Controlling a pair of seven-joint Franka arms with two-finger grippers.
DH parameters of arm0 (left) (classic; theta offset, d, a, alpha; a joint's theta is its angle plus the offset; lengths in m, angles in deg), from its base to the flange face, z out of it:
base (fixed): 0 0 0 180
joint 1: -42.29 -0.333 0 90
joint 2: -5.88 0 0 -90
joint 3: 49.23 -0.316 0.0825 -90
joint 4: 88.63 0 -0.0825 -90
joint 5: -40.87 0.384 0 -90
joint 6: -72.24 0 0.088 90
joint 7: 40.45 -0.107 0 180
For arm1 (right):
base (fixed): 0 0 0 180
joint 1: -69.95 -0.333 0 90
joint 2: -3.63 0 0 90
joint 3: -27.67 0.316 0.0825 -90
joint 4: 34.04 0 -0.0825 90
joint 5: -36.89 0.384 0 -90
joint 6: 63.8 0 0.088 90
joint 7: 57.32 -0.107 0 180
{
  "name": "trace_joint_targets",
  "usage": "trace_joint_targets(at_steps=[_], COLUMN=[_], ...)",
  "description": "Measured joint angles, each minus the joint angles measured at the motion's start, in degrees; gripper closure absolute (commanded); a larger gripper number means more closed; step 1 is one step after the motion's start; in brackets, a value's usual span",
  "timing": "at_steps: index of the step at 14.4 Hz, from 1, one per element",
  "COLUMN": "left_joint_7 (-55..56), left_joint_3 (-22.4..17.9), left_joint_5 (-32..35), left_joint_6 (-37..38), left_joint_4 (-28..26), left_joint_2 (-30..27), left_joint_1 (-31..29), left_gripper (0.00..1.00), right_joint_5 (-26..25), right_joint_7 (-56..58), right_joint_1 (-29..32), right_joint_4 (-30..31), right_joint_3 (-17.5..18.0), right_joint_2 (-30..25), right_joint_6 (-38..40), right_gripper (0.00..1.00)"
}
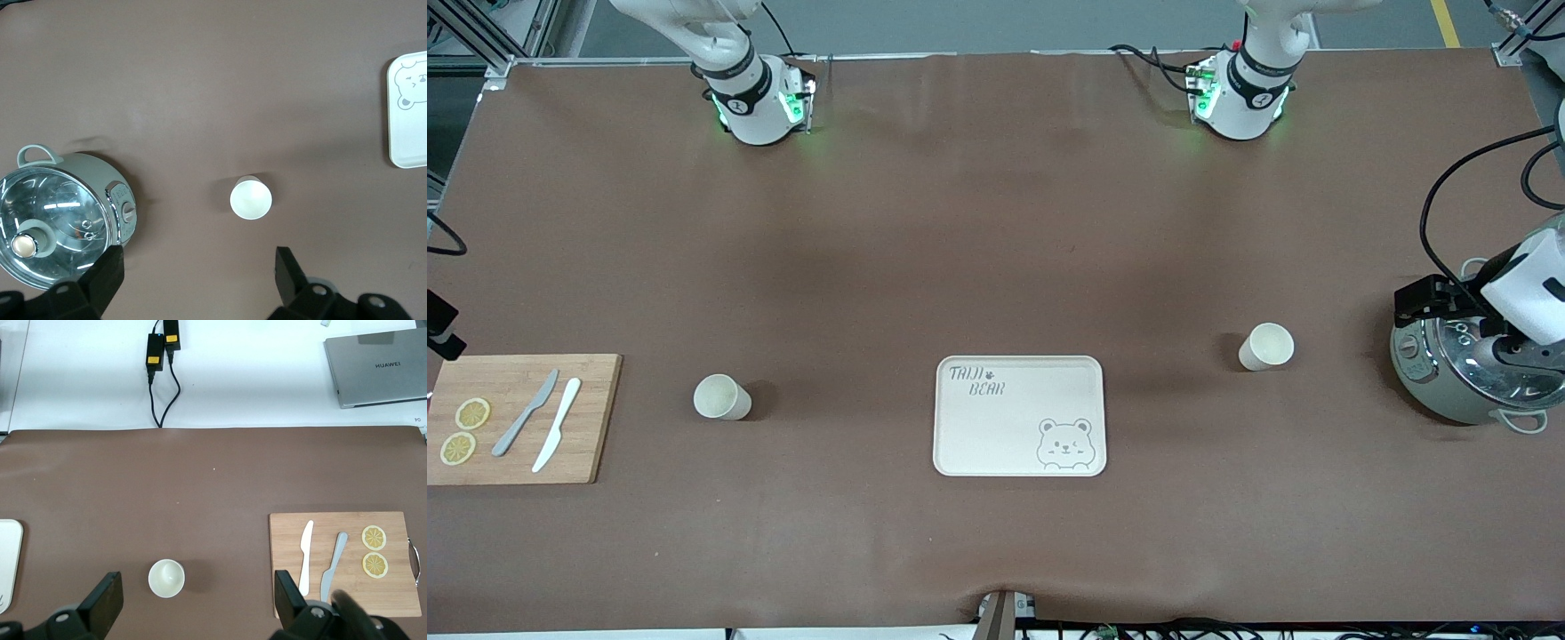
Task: Place white IKEA cup upright on tray with both arms
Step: 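Move the left gripper toward the white paper cup beside the steel pot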
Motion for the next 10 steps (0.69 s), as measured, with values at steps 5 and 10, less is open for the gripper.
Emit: trace_joint_targets(at_steps=[5, 10], left_joint_7=[4.0, 4.6], left_joint_3=[0.0, -0.1], left_joint_5=[0.1, 0.2], left_joint_6=[-2.1, -8.4], left_joint_4=[-0.2, -0.4], left_joint_2=[1.3, 6.2], left_joint_1=[0.6, -0.4], left_gripper=[0.00, 0.00], right_joint_5=[0.0, 0.1], right_joint_7=[0.4, 0.4], right_joint_1=[3.6, 3.1], right_joint_4=[0.2, 0.0], right_joint_3=[-0.2, 0.6], right_joint_2=[3.7, 3.9], right_joint_6=[-6.8, -6.8], right_gripper=[0.00, 0.00])
